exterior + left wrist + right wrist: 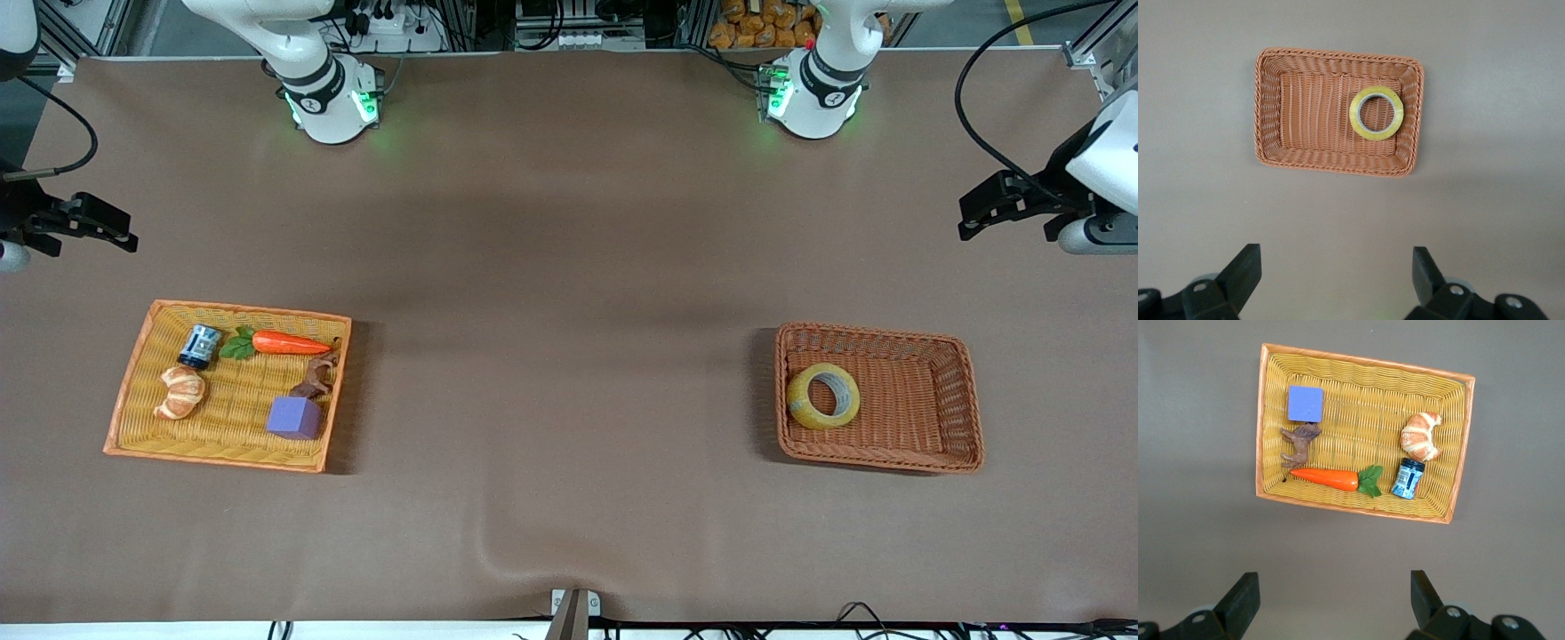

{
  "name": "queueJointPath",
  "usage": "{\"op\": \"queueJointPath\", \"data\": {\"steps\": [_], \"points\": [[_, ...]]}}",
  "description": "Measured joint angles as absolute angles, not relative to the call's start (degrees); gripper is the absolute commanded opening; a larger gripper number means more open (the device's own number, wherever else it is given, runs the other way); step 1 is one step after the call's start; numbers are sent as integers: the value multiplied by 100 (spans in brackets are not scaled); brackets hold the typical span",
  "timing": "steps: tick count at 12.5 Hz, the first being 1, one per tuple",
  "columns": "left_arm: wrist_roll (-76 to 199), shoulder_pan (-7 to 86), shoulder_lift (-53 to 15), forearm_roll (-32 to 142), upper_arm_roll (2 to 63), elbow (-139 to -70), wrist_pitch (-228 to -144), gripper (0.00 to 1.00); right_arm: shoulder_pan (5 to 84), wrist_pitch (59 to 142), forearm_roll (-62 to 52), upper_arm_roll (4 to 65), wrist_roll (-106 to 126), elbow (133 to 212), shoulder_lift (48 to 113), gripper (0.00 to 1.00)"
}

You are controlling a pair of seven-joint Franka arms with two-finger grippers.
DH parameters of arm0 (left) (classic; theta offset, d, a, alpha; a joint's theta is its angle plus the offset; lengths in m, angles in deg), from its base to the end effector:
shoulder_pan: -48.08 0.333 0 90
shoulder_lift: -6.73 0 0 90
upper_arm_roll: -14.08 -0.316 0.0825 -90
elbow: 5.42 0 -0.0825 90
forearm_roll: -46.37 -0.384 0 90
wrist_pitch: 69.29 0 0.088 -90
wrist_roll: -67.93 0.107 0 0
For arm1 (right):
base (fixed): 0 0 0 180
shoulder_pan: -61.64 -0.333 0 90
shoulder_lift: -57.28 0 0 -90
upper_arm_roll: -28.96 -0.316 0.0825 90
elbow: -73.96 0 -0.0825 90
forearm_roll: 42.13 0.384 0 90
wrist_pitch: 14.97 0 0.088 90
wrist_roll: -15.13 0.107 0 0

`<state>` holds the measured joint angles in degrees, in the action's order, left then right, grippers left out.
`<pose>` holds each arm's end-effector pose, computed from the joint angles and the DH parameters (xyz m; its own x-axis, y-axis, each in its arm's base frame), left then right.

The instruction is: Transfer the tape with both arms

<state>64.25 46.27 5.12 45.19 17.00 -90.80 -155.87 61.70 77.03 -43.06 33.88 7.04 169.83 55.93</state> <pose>0.5560 -0.0432 0.6415 0.9998 -0.0171 -0.0059 -0.0172 -0.9997 -0.0196 0.5453 -0.0497 0.5920 0.9974 0.0550 -0.0456 0.0554 -0.9984 0.0078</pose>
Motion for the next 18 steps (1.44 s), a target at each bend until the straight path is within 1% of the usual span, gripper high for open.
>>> {"op": "queueJointPath", "data": {"steps": [8,13,18], "points": [[6432,4589,642,4524,1692,-9014,-15507,100,6170,7702,-4306,3389,704,16983,5593,100],[6434,4554,762,4524,1693,-9198,-15441,100,6171,7702,-4306,3399,704,16983,5593,100],[6434,4529,818,4524,1693,-9243,-15435,100,6177,7701,-4306,3416,677,16983,5593,100]]}}
